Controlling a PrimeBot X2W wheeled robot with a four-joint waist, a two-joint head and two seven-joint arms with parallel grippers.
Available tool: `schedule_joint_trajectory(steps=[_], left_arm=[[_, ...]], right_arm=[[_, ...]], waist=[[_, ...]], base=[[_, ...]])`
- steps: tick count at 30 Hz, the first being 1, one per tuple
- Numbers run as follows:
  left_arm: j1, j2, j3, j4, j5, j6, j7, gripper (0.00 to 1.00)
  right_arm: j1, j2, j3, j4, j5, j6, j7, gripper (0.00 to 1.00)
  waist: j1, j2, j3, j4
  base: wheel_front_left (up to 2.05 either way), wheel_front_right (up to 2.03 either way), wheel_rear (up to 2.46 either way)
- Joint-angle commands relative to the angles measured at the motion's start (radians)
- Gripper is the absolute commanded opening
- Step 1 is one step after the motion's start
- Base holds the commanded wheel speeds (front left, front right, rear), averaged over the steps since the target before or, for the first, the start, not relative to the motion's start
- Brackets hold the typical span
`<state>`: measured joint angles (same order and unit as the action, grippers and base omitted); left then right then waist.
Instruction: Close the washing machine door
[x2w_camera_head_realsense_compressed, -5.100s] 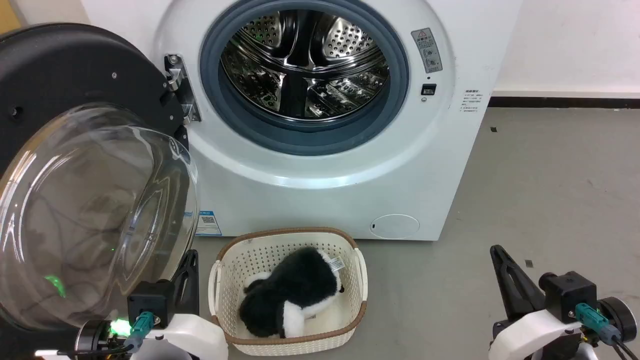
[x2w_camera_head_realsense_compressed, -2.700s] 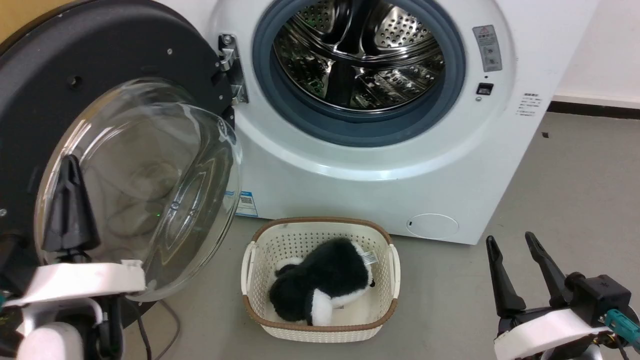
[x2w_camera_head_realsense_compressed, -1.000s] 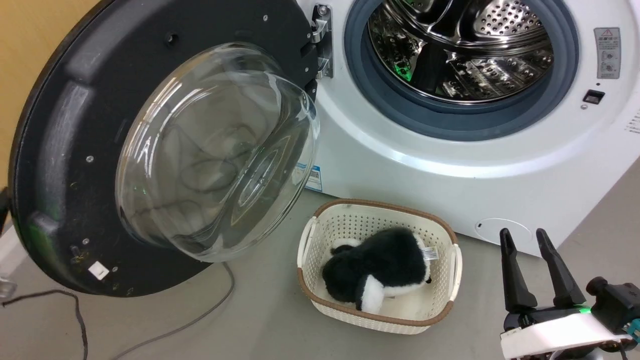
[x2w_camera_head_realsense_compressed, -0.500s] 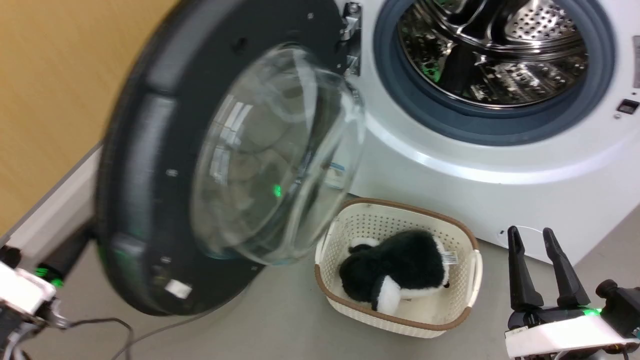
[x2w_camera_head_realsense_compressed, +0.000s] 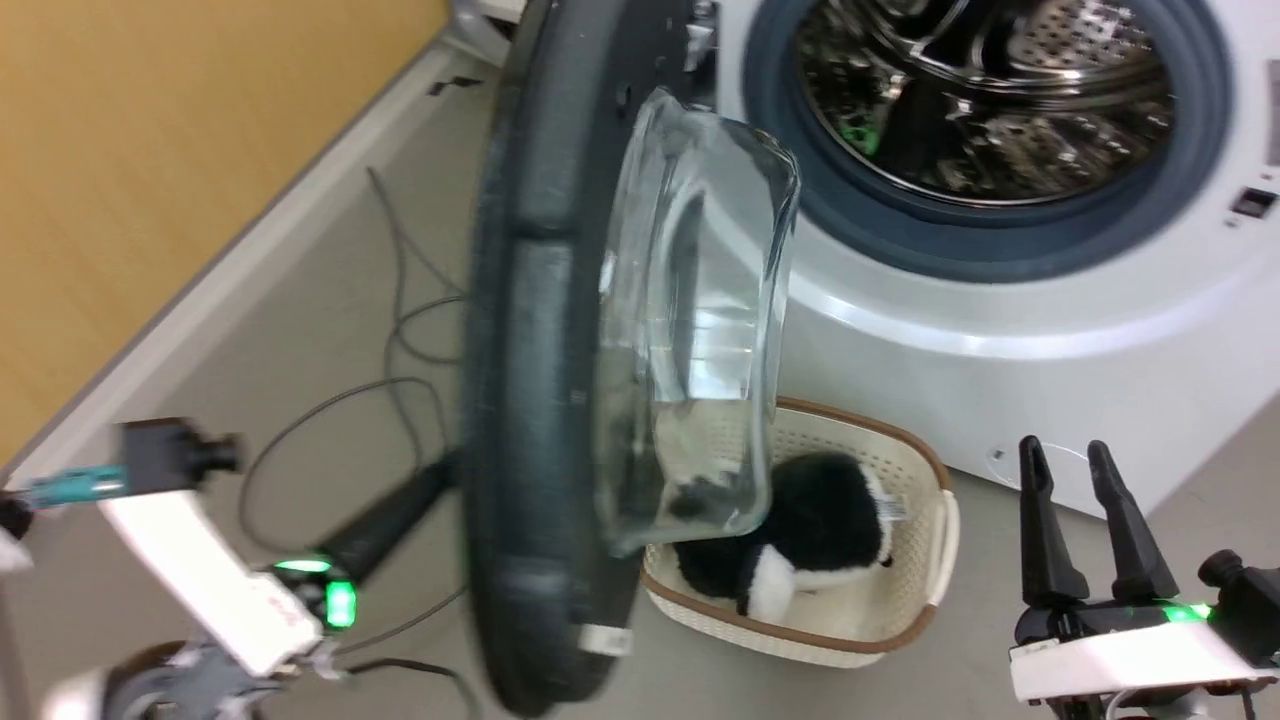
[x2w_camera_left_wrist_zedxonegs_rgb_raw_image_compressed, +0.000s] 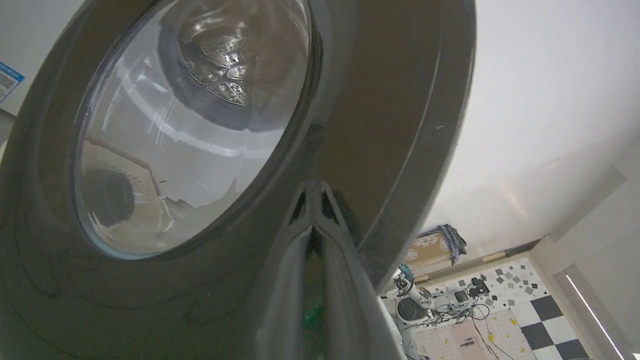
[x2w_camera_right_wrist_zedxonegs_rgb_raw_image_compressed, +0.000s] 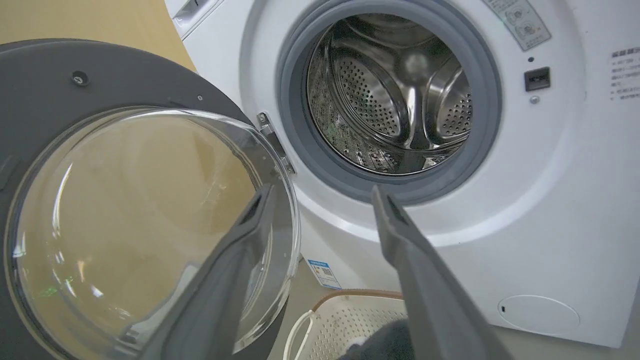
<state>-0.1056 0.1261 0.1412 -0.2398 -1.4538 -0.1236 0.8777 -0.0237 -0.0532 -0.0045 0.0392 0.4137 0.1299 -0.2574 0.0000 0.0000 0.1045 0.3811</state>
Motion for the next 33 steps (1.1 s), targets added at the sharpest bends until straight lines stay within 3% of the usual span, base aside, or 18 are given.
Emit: schedule_joint_trajectory(steps=[1, 8, 19, 33], left_arm=[[-0.011, -0.016, -0.026, -0.002, 0.003, -0.007, -0.003, 0.00], [-0.055, -0.047, -0.163, 0.034, 0.044, -0.007, -0.091, 0.00], [-0.148, -0.059, -0.349, 0.145, 0.098, -0.007, -0.333, 0.00], [-0.277, -0.038, -0.620, 0.322, 0.122, -0.007, -0.644, 0.00]], right_arm=[[-0.007, 0.003, -0.005, 0.001, 0.006, 0.001, -0.004, 1.00], [-0.019, 0.003, -0.009, -0.001, 0.000, 0.001, -0.004, 1.00], [-0.056, 0.003, -0.023, -0.009, -0.009, 0.001, -0.004, 1.00], [-0.080, 0.003, -0.004, -0.002, -0.001, 0.001, -0.004, 1.00]], waist=[[0.0000, 0.0000, 0.003, -0.025], [0.0000, 0.0000, 0.023, -0.133], [0.0000, 0.0000, 0.084, -0.307], [0.0000, 0.0000, 0.099, -0.435]], base=[[0.00, 0.00, 0.00], [0.00, 0.00, 0.00], [0.00, 0.00, 0.00], [0.00, 0.00, 0.00]])
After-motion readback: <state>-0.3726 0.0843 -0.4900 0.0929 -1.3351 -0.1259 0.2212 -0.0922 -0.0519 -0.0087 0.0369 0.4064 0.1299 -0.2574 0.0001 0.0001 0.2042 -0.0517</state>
